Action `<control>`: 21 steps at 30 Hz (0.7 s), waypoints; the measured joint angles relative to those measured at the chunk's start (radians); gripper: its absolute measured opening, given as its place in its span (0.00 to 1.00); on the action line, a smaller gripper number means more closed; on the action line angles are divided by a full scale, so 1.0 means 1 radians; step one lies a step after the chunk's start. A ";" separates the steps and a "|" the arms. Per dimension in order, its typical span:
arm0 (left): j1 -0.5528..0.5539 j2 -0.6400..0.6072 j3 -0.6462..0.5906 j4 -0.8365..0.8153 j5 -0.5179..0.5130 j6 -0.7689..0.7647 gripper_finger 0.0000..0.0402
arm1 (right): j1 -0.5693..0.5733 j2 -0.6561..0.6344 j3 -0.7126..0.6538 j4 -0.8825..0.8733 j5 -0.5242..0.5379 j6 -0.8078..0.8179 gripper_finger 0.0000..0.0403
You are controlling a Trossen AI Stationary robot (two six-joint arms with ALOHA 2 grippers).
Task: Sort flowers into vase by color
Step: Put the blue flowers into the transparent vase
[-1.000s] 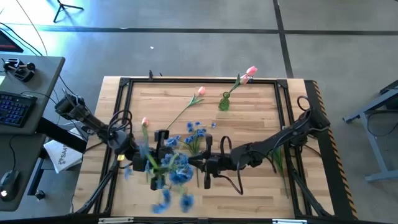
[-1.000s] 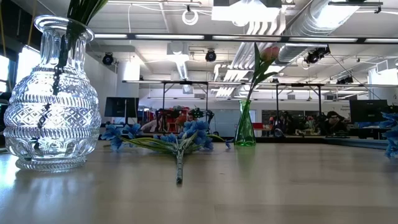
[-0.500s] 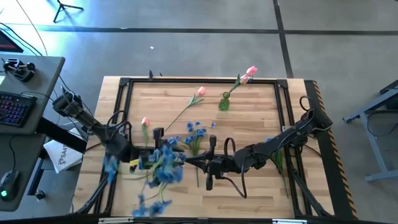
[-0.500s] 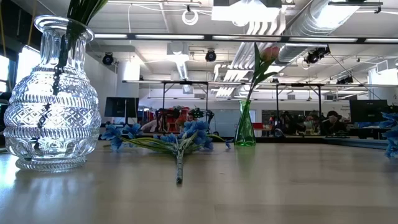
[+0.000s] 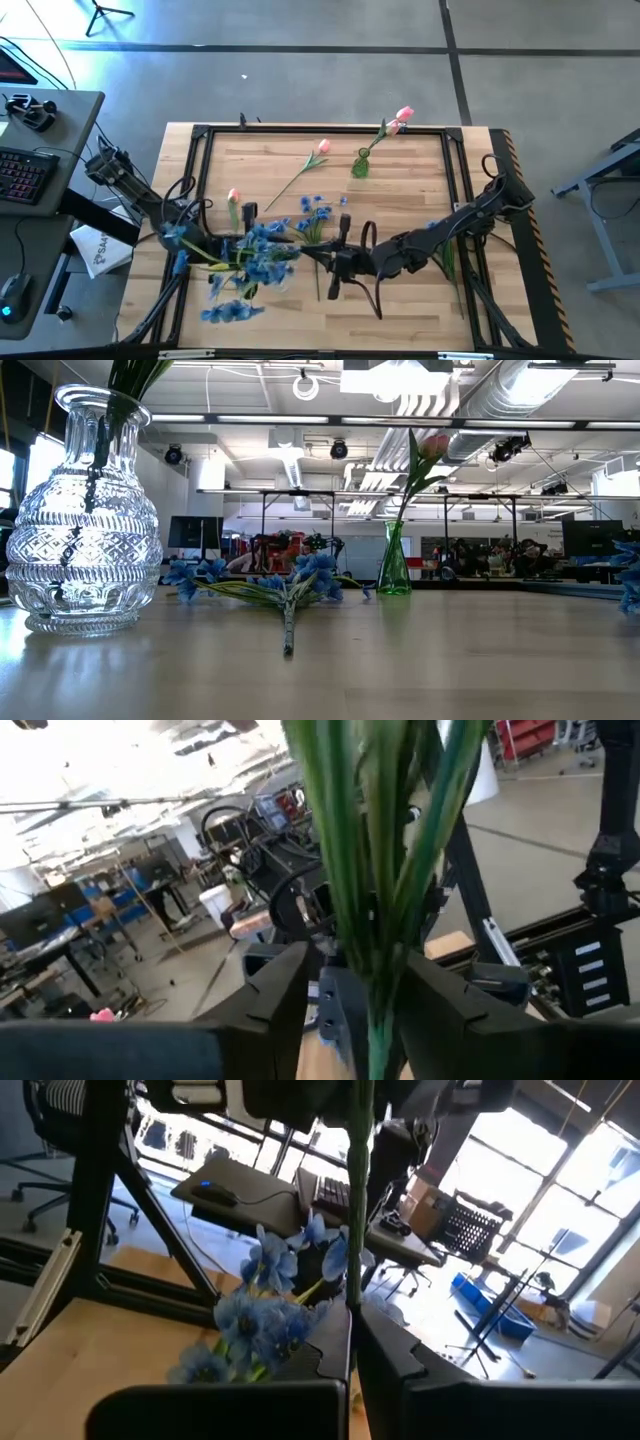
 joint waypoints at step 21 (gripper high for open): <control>-0.047 0.003 0.113 -0.241 0.002 -0.104 0.01 | -0.003 -0.054 0.000 -0.140 0.060 0.078 0.16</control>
